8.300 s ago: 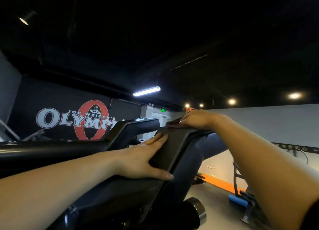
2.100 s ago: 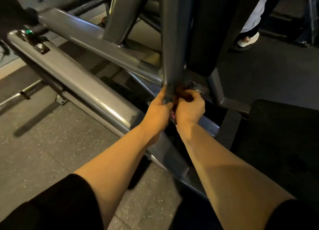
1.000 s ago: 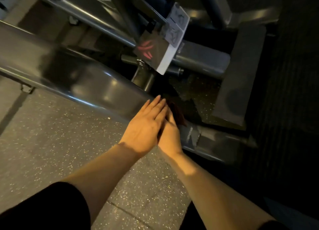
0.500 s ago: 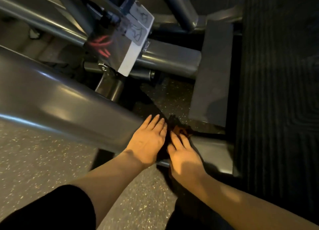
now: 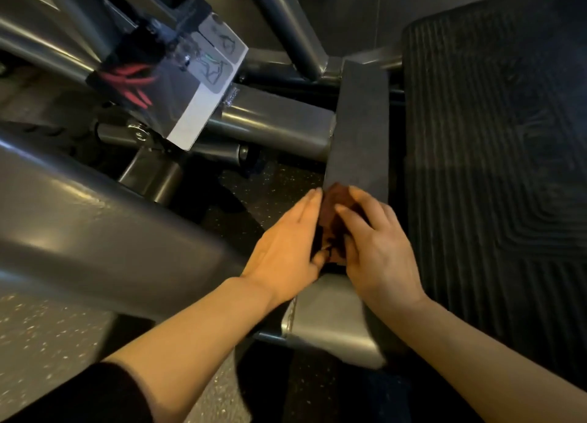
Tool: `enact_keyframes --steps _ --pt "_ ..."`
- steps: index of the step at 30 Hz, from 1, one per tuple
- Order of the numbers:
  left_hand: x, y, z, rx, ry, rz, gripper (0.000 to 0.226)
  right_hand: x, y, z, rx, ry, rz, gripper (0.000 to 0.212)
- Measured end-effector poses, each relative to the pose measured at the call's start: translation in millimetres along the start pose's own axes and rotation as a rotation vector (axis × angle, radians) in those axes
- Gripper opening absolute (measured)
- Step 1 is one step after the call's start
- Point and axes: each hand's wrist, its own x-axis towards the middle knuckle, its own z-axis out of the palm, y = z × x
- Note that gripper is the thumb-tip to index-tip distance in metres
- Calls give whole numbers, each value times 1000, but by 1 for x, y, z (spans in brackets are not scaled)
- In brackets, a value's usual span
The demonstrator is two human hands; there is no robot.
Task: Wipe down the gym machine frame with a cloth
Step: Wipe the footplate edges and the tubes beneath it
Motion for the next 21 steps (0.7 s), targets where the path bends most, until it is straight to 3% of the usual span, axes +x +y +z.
enact_keyframes --steps 3,8,11,13,18,21 --pt "5 -1 6 21 -53 30 92 6 12 -4 -139 -126 4 51" --pt "-18 -1 21 -9 -21 14 100 9 19 -32 -125 -130 128 34" --pt "-49 9 35 -99 -103 -11 119 -30 -3 -44 -178 -227 58 17" --pt "-66 14 46 -143 -185 14 129 -59 -19 -47 -184 -362 38 17" --pt "-76 12 67 74 -247 163 126 -109 -35 -41 -106 -653 -189 18" --pt "-67 11 72 155 -193 178 127 -107 -14 -40 -275 -404 -182 27"
